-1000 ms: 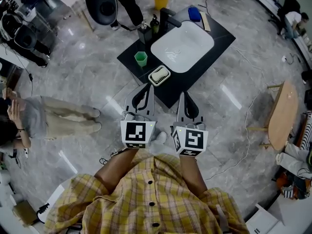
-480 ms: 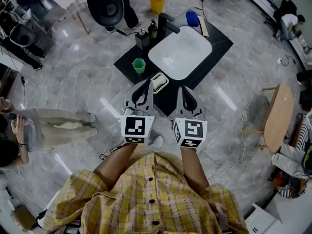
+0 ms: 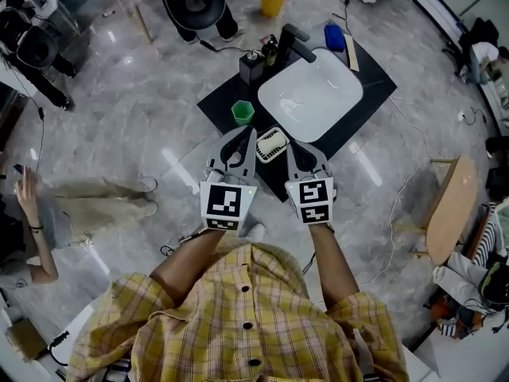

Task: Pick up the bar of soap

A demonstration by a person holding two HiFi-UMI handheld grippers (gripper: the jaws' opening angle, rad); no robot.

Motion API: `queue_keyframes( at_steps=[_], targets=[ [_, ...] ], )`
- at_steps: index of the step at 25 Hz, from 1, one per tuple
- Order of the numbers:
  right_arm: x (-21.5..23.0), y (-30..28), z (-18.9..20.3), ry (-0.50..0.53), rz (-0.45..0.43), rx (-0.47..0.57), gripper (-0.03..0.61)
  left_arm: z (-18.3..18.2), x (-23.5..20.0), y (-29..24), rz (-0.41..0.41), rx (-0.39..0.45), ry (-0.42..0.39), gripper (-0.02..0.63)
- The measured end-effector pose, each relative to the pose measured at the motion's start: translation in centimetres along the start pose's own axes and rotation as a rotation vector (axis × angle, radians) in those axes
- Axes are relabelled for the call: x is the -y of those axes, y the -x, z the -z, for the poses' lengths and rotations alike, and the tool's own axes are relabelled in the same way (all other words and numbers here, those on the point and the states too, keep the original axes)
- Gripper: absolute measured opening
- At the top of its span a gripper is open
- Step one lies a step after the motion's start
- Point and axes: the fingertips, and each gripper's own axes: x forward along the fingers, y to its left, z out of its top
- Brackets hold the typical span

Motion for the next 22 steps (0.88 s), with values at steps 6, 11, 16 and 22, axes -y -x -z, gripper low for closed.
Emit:
queue_keyframes(
  at_steps=[6,11,16,22],
  targets=[
    [-0.7,-5.2,3.6,0.275,-0.198,-0.195,0.022,1.6,-2.5,-0.8,0.014,-0.031,0.007,0.011],
    [-1.6,-8.2,6.8,0.501,-0.368,-0.336,0.056,2.0,-4.3,-1.8,0.018,-0.031,0.003,0.011],
    [-2.8,-10.6,9.3,0.66,-0.492,-0.398,0.1,2.1,-5.1,-3.4,0.036,-0.022,-0.005,0.011],
    [-4.2,-12.0,12.4,0.764,-0.641,-0.492,0.138,2.3,-5.3,-4.7,0.06,-0.032,-0.01,0.011]
  ],
)
